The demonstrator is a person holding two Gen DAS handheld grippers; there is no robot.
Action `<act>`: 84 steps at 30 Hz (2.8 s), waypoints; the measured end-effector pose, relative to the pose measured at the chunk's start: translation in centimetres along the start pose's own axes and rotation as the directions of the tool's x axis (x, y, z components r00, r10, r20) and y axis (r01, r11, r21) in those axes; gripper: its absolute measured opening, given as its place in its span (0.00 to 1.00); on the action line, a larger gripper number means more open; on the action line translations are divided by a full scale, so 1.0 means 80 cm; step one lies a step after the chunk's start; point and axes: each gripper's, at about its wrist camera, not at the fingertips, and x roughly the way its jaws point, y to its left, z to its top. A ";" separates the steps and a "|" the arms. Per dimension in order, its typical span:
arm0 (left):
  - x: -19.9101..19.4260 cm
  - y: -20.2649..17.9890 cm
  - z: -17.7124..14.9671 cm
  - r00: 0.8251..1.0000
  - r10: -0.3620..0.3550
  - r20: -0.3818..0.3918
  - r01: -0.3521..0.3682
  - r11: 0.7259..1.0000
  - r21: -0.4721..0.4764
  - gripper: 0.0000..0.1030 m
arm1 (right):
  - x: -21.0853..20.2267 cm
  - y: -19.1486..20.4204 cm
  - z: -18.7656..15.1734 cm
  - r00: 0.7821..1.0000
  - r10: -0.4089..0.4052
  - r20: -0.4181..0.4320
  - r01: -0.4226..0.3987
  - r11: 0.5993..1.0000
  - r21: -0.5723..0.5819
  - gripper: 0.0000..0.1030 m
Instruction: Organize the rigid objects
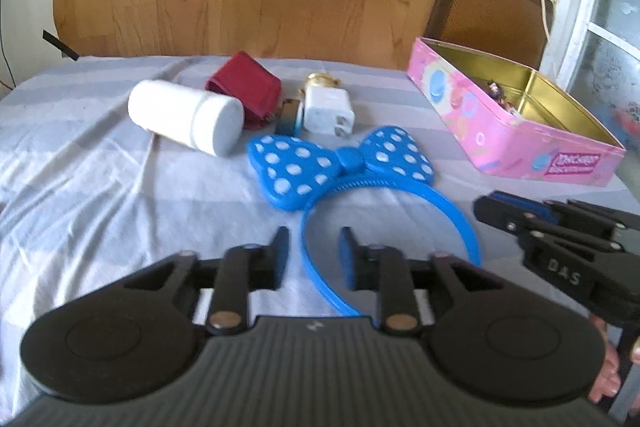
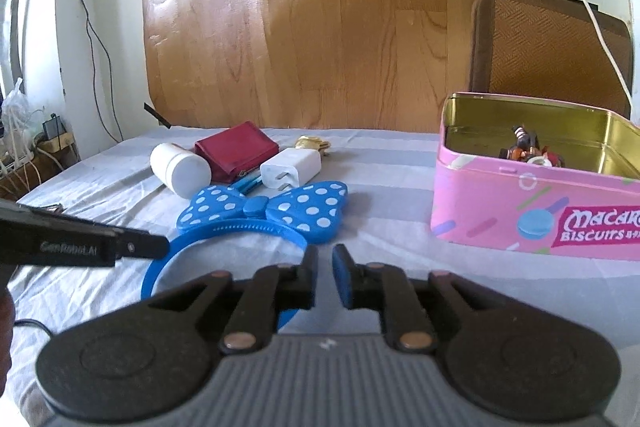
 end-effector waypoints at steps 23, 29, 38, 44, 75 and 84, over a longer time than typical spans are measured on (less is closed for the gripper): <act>0.027 -0.097 0.118 0.975 -0.082 0.206 0.045 0.983 0.175 0.08 | -0.020 -0.039 0.064 0.977 -0.144 0.154 0.155 0.986 -0.062 0.10; 0.114 -0.214 0.188 0.966 -0.203 0.162 0.156 0.952 0.264 0.08 | -0.011 -0.159 0.106 0.935 -0.317 0.158 0.322 0.947 -0.012 0.08; 0.263 -0.307 0.235 0.995 -0.104 -0.002 0.101 0.957 0.270 0.27 | 0.075 -0.300 0.116 0.918 -0.395 -0.015 0.395 0.917 0.054 0.21; 0.241 -0.304 0.232 0.995 -0.093 0.037 0.080 0.961 0.265 0.30 | 0.031 -0.318 0.100 0.929 -0.358 0.093 0.338 0.924 0.181 0.23; 0.040 0.039 0.059 0.977 0.179 0.115 -0.174 0.983 -0.058 0.64 | 0.011 0.039 0.028 0.999 0.028 0.033 -0.029 1.000 0.007 0.37; 0.045 0.039 0.067 0.968 0.149 0.202 -0.136 0.988 -0.075 0.82 | -0.020 0.062 0.040 0.978 -0.097 0.186 0.108 0.993 -0.052 0.66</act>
